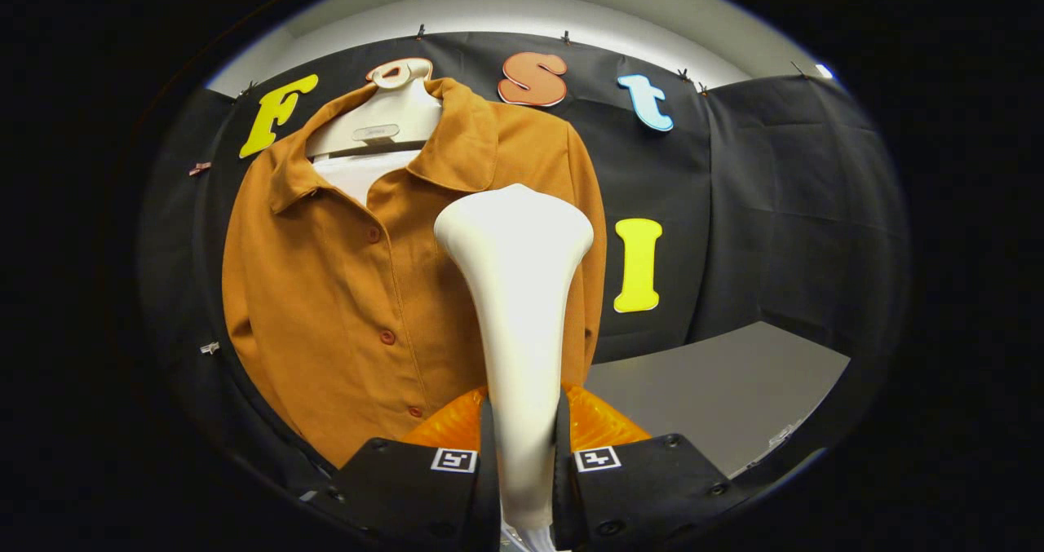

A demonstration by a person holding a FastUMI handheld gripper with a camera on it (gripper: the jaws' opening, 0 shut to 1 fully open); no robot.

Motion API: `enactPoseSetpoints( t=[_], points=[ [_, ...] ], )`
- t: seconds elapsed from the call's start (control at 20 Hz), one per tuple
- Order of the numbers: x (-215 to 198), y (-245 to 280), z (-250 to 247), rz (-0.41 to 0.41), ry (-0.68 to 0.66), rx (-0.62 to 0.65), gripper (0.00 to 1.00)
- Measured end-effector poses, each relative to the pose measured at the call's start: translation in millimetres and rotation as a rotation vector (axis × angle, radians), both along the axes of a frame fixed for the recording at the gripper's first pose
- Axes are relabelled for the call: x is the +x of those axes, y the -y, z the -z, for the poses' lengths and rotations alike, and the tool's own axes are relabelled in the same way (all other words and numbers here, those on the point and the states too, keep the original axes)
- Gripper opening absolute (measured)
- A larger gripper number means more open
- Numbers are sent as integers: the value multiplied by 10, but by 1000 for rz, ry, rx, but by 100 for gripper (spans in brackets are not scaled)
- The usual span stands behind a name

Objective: Iron the clothes twice with a garment steamer, once on the left side and once on the right side.

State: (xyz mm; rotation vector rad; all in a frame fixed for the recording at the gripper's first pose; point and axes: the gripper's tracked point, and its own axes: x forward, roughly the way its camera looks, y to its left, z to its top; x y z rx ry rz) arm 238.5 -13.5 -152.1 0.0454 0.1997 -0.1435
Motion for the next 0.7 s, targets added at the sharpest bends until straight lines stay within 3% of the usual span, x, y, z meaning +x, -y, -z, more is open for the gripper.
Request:
enactPoseSetpoints(
  t=[0.25,0.7],
  points=[
    [130,-93,169,0,-1,5,29],
    [3,-138,687,-29,-65,14,29]
  ],
)
